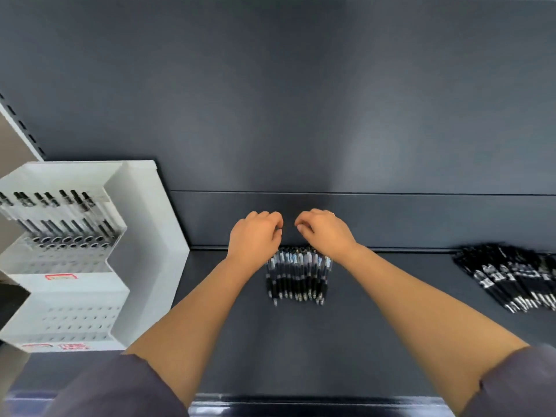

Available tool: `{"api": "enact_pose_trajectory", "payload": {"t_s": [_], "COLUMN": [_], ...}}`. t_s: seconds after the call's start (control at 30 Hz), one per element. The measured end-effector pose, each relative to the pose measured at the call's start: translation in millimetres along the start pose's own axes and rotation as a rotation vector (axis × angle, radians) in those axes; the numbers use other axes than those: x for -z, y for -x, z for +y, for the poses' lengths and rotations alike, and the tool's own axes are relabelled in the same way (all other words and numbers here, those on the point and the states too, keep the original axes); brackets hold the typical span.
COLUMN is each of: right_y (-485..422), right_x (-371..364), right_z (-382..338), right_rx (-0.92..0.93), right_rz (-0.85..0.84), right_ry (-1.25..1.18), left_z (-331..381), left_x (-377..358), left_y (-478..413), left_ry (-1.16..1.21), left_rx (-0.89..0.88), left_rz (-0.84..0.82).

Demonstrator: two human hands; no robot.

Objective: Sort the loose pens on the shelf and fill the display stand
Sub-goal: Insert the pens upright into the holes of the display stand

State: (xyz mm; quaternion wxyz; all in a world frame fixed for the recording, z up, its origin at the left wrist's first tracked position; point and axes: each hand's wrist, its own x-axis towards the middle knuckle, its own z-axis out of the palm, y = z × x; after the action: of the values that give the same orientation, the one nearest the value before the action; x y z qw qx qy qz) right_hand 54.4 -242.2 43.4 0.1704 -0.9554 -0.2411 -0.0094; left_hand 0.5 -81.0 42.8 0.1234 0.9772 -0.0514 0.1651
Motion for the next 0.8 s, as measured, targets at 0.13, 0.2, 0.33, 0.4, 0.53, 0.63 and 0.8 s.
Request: {"api": "enact_pose_trajectory", "payload": {"t_s": [0.13, 0.2, 0.33, 0.4, 0.53, 0.63, 0.8], "right_y": [-0.3, -1.6, -10.7, -17.7, -28.6, -34.1, -38.6], "right_x": [-17.1, -28.6, -52.3, -63.6, -80.5, -90.3, -99.4], "right_z": [26.0, 31.9, 36.2, 35.4, 30.9, 24.5, 19.4], "right_rx": [-0.069, -0.107, -0.198, -0.252, -0.377, -0.431, -0.465], "right_rz": [-0.161, -0.245, -0.330, -0.359, -0.368, -0.340, -0.216], "right_ry": [-0.052, -0.084, -0.137, -0.124, -0.058, 0.001, -0.112], "left_z": [4.4, 1.2, -7.6, -11.7, -17.0, -19.6, -23.4], "left_x": [-29.3, -42.0, -67.7, -81.2, -104.3, -113.4, -117.7], "left_y": [1.6, 5.1, 6.7, 5.2, 2.6, -3.3, -17.0], "left_ry": [0.017, 0.043, 0.099, 0.144, 0.208, 0.201, 0.196], "left_rx": [0.124, 0.182, 0.273, 0.324, 0.407, 0.441, 0.508], "left_rz": [-0.154, -0.232, -0.405, -0.504, -0.552, -0.516, -0.512]}}
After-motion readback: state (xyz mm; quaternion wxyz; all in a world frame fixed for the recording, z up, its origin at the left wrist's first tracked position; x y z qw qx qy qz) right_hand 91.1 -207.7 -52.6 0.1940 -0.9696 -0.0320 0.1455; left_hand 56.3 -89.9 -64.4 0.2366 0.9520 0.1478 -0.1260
